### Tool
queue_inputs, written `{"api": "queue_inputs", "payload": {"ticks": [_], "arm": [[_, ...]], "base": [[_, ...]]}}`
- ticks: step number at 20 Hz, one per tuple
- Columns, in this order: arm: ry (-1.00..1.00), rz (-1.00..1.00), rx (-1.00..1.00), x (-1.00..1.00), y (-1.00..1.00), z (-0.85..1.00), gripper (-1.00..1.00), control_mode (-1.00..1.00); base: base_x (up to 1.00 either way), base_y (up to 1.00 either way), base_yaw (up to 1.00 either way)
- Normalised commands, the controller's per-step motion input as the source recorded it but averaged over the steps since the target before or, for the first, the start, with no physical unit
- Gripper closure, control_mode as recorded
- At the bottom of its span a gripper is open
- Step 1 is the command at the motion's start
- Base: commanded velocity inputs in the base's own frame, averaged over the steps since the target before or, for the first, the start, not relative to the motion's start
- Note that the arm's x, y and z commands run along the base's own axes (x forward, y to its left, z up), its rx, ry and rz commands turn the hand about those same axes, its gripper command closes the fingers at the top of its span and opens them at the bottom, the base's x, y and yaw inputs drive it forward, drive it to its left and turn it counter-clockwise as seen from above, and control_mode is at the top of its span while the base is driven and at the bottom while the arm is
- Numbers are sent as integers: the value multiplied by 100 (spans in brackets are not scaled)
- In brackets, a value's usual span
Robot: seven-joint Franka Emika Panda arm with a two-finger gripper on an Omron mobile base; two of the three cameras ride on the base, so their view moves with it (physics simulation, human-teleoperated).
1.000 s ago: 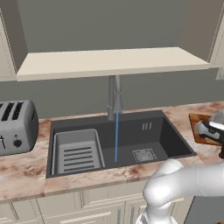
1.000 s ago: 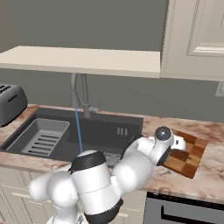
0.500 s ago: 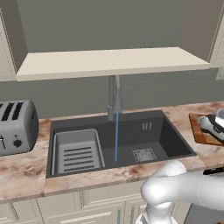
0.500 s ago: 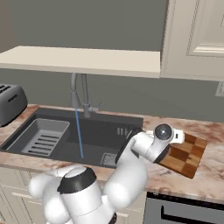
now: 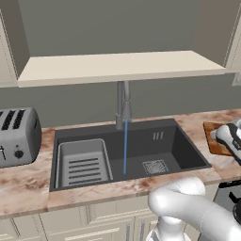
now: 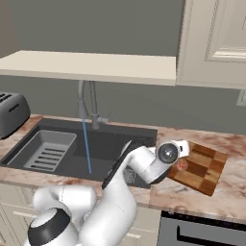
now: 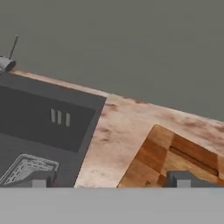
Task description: Pick the peach from the sink and place it on the cutting board to airdry. Then turn off the sink faucet.
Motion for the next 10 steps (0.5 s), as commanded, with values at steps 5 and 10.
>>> {"api": "queue_inputs", "payload": {"ticks": [5, 10], "arm": [[-21, 41, -2, -10, 18, 29, -100, -100], [-9, 49, 2, 4, 11, 51, -100, -100]], "base": [[0, 0, 0], [0, 0, 0]]}}
